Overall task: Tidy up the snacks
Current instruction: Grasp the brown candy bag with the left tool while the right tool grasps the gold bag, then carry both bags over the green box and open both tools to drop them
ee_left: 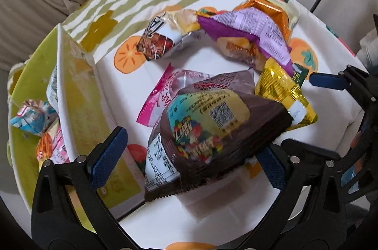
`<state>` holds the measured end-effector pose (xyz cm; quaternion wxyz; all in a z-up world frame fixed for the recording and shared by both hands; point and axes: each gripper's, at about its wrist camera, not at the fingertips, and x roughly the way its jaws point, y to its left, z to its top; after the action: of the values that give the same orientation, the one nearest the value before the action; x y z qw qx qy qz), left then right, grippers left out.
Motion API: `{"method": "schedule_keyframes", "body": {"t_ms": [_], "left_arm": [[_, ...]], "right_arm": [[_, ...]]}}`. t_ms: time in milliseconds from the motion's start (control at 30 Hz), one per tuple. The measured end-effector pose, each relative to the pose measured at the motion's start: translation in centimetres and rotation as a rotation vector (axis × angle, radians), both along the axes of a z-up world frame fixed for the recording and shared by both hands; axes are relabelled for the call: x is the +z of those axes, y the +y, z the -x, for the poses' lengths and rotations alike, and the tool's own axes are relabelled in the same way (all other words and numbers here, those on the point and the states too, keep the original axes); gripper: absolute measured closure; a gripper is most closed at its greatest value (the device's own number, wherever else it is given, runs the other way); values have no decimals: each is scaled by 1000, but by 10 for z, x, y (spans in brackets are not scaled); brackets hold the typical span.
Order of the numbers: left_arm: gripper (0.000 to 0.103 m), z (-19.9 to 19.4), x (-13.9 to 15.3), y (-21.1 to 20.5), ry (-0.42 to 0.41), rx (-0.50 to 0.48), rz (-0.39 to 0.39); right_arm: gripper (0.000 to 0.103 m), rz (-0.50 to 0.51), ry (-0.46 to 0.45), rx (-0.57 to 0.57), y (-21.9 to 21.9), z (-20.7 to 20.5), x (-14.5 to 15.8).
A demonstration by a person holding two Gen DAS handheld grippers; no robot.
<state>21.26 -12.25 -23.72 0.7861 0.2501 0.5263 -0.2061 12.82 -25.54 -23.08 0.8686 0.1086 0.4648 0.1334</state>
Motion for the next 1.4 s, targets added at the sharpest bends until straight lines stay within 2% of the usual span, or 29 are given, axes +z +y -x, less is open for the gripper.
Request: {"method": "schedule_keyframes", "body": {"t_ms": [100,167,233,267,567,700,767,833,1167,1400], "left_arm": [[12,-3,-5,1,31,-19,2],[25,-4,-8,0,53,-28,13],[27,-4,-12,-1,51,-37,-7],[36,-3,-12,-2,53,-41,-4],[40,0,-2,6,71,-37,43],[40,2,0,8,73,-24,53],[40,3,-1,9,72,-12,61],[40,4,-2,10,76,7,70],[40,16,13,18,68,68,134],[40,29,44,14,24,84,192]], "right_arm": [[2,-16,-3,19,6,-2,-8],[2,-13,-8,29,9,-3,-11],[2,-21,-15,40,12,-3,-14],[3,-18,-16,43,14,-4,-15],[25,-13,-2,89,25,-14,-27],[29,-12,-4,90,27,-18,-29],[45,-33,9,110,28,-20,-32],[55,-59,15,120,28,-20,-32],[59,-6,-27,124,31,-4,-15],[59,15,-44,97,20,7,9]]}}
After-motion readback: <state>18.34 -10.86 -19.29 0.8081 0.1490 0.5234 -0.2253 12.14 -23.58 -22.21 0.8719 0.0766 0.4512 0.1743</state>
